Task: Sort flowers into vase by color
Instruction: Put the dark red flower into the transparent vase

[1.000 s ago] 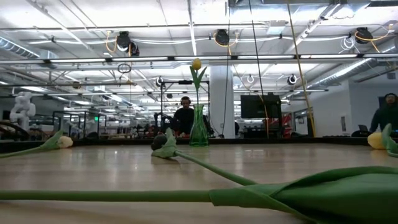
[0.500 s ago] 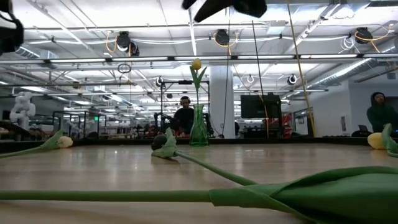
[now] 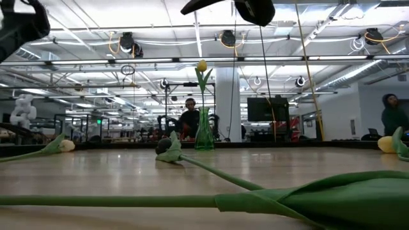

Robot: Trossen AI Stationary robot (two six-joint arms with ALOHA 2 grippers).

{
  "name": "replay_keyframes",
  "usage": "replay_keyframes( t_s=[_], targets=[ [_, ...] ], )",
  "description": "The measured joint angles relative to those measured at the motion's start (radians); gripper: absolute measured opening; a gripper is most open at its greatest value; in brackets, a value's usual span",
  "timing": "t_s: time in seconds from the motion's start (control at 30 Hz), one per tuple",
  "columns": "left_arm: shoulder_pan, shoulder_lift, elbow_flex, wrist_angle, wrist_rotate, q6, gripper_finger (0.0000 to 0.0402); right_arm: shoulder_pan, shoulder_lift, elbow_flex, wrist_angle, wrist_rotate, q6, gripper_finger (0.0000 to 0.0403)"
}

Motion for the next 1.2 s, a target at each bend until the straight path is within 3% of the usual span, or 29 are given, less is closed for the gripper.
replay_keyframes(
  t_s=[0.1,0.37,0.57,0.83,1.2],
  targets=[
    [-0.031,0.081,0.0,-0.006,-0.139,-0.034,0.0004,0.002,0.0,0.0,0.03,-0.007,-0.031,0.0109],
    [0.042,0.247,-0.002,-0.025,-0.147,-0.222,0.0004,0.007,0.0,0.0,0.111,-0.13,-0.101,0.0109],
    [0.141,0.356,-0.001,-0.116,-0.145,-0.415,0.0004,0.016,0.0,0.0,0.172,-0.157,-0.179,0.0109],
    [0.179,0.45,-0.001,-0.33,-0.134,-0.832,0.0004,0.021,0.0,0.0,0.194,-0.209,-0.222,0.0109],
    [0.185,0.576,-0.001,-0.376,-0.146,-0.835,0.0004,0.028,0.0,0.0,0.193,-0.259,-0.254,0.0109]
  ],
)
